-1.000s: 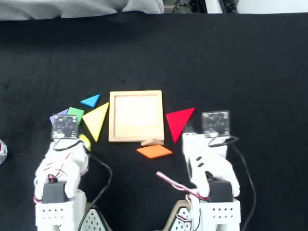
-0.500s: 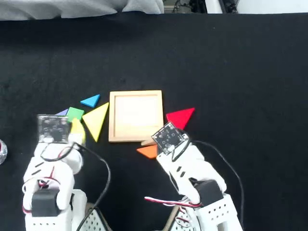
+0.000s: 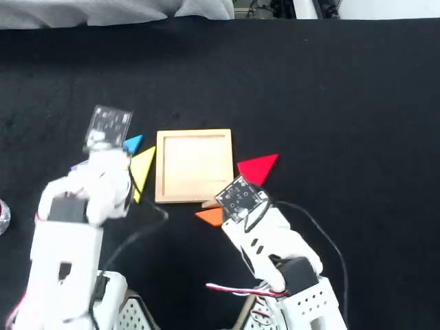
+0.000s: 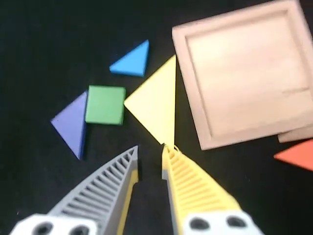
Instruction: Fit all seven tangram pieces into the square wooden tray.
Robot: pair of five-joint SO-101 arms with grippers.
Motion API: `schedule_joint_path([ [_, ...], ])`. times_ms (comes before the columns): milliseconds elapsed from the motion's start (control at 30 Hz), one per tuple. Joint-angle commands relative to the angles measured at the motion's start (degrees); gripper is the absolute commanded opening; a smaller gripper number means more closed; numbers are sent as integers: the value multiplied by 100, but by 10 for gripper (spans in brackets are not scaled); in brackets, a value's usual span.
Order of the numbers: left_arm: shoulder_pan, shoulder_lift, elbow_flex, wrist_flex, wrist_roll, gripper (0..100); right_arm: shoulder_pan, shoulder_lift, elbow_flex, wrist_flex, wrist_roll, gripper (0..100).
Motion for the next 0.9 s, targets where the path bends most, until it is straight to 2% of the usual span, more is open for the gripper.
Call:
schedule_joint_path([
  [0, 31, 1371, -813, 9, -18, 95, -97, 708, 22, -123, 53, 174],
  [233, 22, 3033, -998, -1002, -18, 95, -97, 708, 31, -105, 53, 172],
  [433, 13, 3156, -1051, -1090, -9, 95, -88, 690, 31, -105, 53, 172],
  [533, 13, 3156, -945, -1459, -9, 95, -70, 673, 31, -97, 53, 171],
  [667, 13, 3156, -514, -1960, -9, 95, 730, 664, -268, -123, 466, 171],
  [867, 13, 3156, -75, -2602, -9, 95, 1451, 655, -382, -448, -378, 171],
])
